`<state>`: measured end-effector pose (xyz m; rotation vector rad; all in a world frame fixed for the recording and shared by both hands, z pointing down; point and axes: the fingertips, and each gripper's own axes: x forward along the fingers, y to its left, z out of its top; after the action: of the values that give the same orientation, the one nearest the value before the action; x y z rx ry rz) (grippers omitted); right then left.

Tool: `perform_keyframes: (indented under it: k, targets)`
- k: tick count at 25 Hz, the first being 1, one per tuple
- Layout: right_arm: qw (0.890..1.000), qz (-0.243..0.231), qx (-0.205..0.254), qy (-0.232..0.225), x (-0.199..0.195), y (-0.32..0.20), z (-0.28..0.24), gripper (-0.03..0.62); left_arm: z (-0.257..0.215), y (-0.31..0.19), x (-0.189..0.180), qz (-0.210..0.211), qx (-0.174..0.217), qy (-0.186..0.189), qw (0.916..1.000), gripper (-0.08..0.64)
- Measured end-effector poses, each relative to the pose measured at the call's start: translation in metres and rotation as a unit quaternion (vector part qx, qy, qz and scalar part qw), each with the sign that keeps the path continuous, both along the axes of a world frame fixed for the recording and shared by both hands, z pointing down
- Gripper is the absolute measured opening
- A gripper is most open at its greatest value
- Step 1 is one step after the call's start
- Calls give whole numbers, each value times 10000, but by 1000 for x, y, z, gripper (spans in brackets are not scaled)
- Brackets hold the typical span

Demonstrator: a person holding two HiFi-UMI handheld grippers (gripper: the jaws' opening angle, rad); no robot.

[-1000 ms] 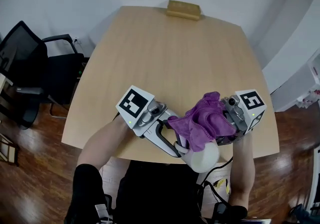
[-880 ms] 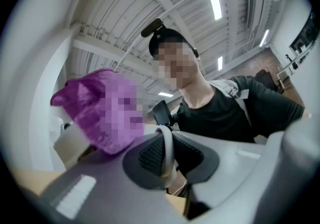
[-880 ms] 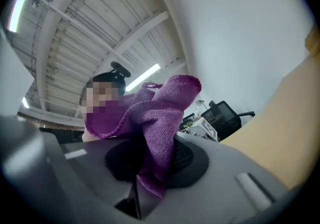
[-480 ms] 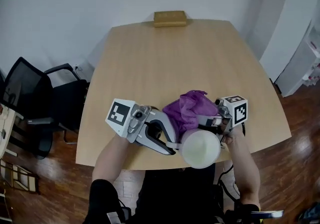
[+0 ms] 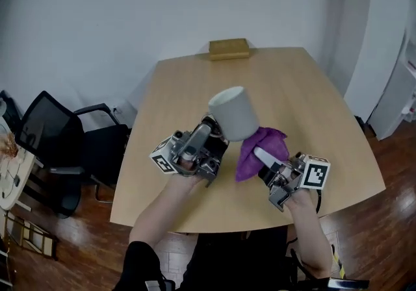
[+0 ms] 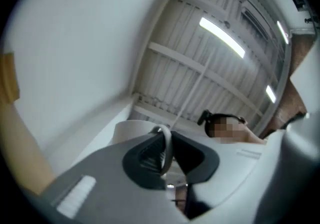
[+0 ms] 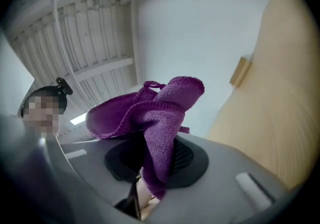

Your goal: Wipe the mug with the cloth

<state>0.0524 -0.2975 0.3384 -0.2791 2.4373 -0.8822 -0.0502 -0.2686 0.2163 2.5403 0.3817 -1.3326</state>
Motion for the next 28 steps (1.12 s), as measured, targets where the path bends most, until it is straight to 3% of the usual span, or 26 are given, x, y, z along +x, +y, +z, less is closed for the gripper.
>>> perform_keyframes:
  k: [2,4,8,10,12,14,16,18,20,22,24,25,26,28]
  targets:
    - [9938,844,519,-504,24,-6,-35,80,6,-24,-14,-63,-677,339,9971,55]
    - [9789,1579,1147,-600,35,0,-67,80,7,-35,-22,-102,-1070,612,9923,54]
    - [9345,2622,2403,153,14,17,-100,80,-1,-33,-17,89,-1448,1109,9832,54]
    - [9126,2986,2738,549,0,20,-100,80,-5,-20,-9,267,-1483,1262,9805,53]
    - [8990,3238,2785,971,-7,16,-89,80,-7,-6,-3,357,-1415,1294,9808,44]
    - [9009,3247,2464,1489,-10,-1,-67,80,-8,-2,-2,295,-1303,1250,9831,41]
    - [9168,3031,1812,1866,-9,-24,-38,80,-5,-8,-5,273,-1351,1295,9820,39]
    - [9284,2955,1311,1834,1,-35,-22,80,0,-13,-8,249,-1473,1349,9795,39]
    - [9243,3164,1523,1495,12,-22,-38,80,1,-13,-9,228,-1528,1349,9787,38]
    - [8973,3412,2499,1261,11,8,-75,80,0,-14,-8,236,-1530,1328,9790,39]
    - [8529,3518,3561,1483,-6,38,-100,80,-2,-13,-4,299,-1508,1322,9792,39]
    - [8360,3519,3862,1676,-16,47,-102,80,-3,-11,-1,353,-1484,1330,9793,38]
    - [8292,3506,3952,1829,-22,50,-100,80,-3,-9,1,411,-1441,1341,9796,38]
    - [8370,3525,3695,1966,-21,41,-88,80,-6,-1,1,515,-1275,1325,9816,38]
